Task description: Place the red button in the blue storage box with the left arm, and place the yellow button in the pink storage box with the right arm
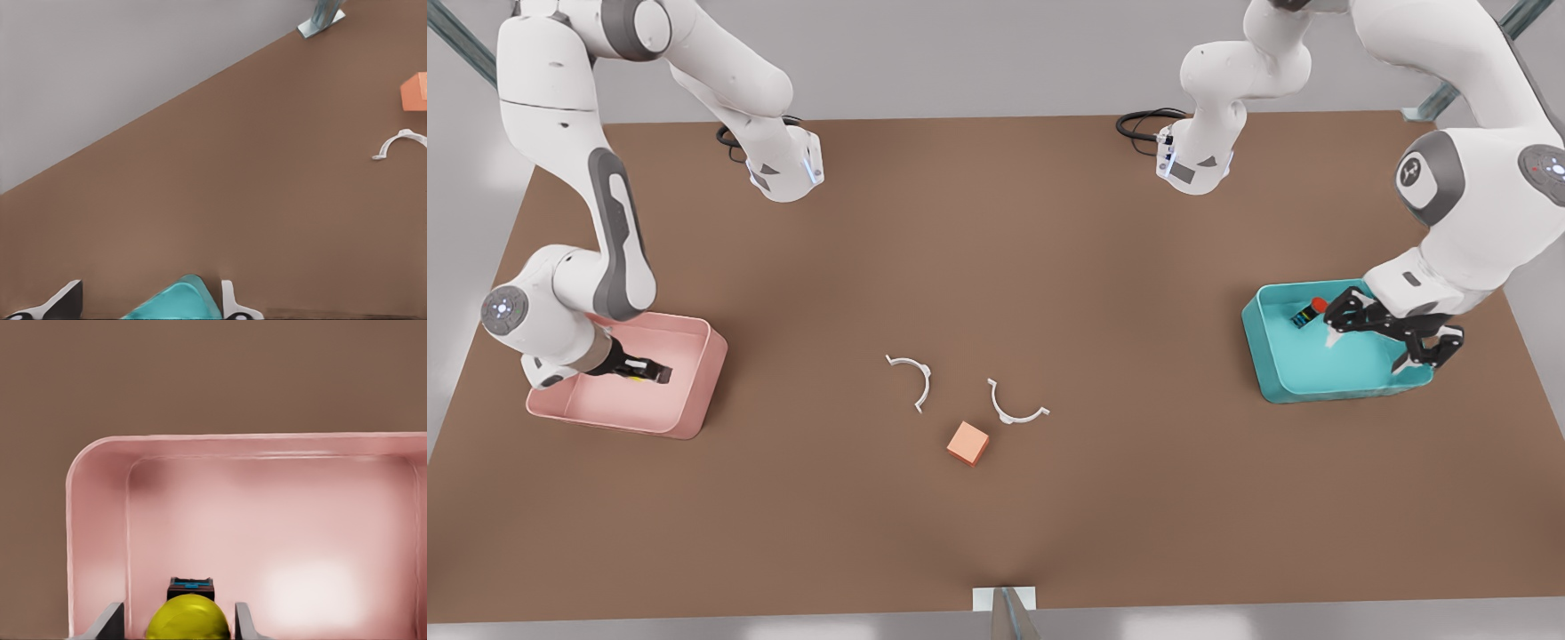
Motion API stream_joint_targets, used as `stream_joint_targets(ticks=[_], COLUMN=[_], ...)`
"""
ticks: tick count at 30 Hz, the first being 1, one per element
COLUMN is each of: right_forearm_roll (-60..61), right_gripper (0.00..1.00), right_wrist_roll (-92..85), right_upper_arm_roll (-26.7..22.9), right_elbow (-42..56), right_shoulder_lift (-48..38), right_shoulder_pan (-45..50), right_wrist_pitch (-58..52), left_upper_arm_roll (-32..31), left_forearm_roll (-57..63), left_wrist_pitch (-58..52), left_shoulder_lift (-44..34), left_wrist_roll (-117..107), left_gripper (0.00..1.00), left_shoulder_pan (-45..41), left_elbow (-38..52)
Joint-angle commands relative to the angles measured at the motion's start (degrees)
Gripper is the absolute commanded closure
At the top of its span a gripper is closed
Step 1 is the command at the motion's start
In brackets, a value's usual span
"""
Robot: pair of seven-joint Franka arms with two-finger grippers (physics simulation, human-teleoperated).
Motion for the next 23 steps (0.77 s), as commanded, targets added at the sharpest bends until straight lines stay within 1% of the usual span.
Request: stream_joint_targets(ticks=[1, 3, 4, 6, 7, 8, 9, 10, 11, 12, 13, 14, 15, 16, 17, 18, 19, 20, 21, 22, 23], right_forearm_roll=[0.1, 0.4, 0.5, 0.1, -3.3, -5.2, -8.2, -8.2, -8.1, -7.9, -6.2, -3.1, 0.8, 3.9, -2.5, -2.8, 4.3, 4.5, 4.2, 0.3, -4.3], right_gripper=[0.00, 0.00, 0.00, 0.00, 0.00, 0.00, 0.00, 0.00, 0.00, 0.00, 0.00, 0.00, 0.00, 0.00, 0.00, 0.00, 0.00, 0.00, 0.00, 0.00, 0.00], right_wrist_roll=[-20.8, -19.8, -18.6, -8.0, -2.6, 4.5, 6.7, 6.6, 6.6, 6.2, 5.6, 5.3, 5.2, 5.2, 5.8, 5.0, 4.7, 4.5, 4.2, 4.4, 4.3], right_upper_arm_roll=[0.0, 0.1, 2.0, 8.6, 12.8, 18.3, 22.2, 22.9, 23.9, 28.1, 29.8, 23.6, 8.2, -3.9, -4.3, -5.7, -9.6, -9.9, -8.0, -4.4, -3.1], right_elbow=[0.2, 1.8, 5.3, 15.5, 20.6, 24.4, 29.4, 33.7, 35.5, 35.5, 35.5, 35.3, 35.3, 35.4, 37.4, 41.1, 41.2, 41.0, 40.9, 40.8, 41.0], right_shoulder_lift=[0.6, 0.8, 0.6, -0.1, 0.0, 0.0, 0.0, 0.0, -0.7, -2.5, -3.7, -9.5, -10.7, -10.1, -5.8, -3.6, -3.6, -3.7, -4.0, -3.8, -3.7], right_shoulder_pan=[-0.4, 0.0, 0.9, 1.1, 1.1, 1.1, 1.1, 1.8, 3.1, 2.6, 2.5, 10.7, 24.1, 31.1, 31.1, 31.3, 32.6, 33.2, 33.4, 33.3, 33.3], right_wrist_pitch=[0.6, 0.2, -0.7, -12.0, -18.5, -24.5, -30.6, -34.4, -36.5, -40.8, -41.4, -49.0, -50.2, -51.1, -48.9, -48.4, -48.0, -48.1, -48.4, -47.2, -42.3], left_upper_arm_roll=[-0.1, -0.1, -0.1, -0.1, -0.1, -0.1, -0.1, -0.1, -0.1, -0.1, -0.1, -0.1, -0.1, -0.1, -0.1, -0.1, -0.1, -0.1, -0.1, -0.1, -0.1], left_forearm_roll=[2.0, 1.9, 1.9, 1.9, 2.0, 2.0, 2.0, 2.0, 2.0, 2.0, 2.0, 2.0, 2.0, 2.0, 2.0, 2.0, 2.0, 2.0, 2.0, 2.0, 2.0], left_wrist_pitch=[-12.7, -13.0, -13.0, -13.1, -13.1, -13.1, -13.1, -13.1, -13.1, -13.1, -13.1, -13.1, -13.1, -13.1, -13.1, -13.1, -13.1, -13.1, -13.1, -13.1, -13.1], left_shoulder_lift=[-0.6, -0.2, -0.2, -0.3, -0.2, 0.1, 1.0, 1.2, 1.2, 1.2, 1.2, 1.2, 1.2, 1.2, 1.2, 1.2, 1.2, 1.2, 1.2, 1.2, 1.3], left_wrist_roll=[-28.8, -29.1, -29.2, -29.2, -29.1, -29.1, -29.1, -29.1, -29.2, -29.2, -29.1, -29.2, -29.2, -29.2, -29.2, -29.1, -29.2, -29.2, -29.2, -29.2, -29.2], left_gripper=[0.00, 0.00, 0.00, 0.00, 0.00, 0.00, 0.00, 0.00, 0.00, 0.00, 0.00, 0.00, 0.00, 0.00, 0.00, 0.00, 0.00, 0.00, 0.00, 0.00, 0.00], left_shoulder_pan=[-1.9, -2.3, -2.3, -2.3, -2.3, -2.3, -2.3, -2.3, -2.3, -2.3, -2.3, -2.3, -2.3, -2.3, -2.3, -2.3, -2.3, -2.3, -2.3, -2.3, -2.3], left_elbow=[2.0, 2.8, 2.7, 2.9, 3.2, 3.8, 4.8, 5.3, 5.3, 5.3, 5.3, 5.3, 5.3, 5.3, 5.3, 5.3, 5.3, 5.3, 5.3, 5.3, 5.3])
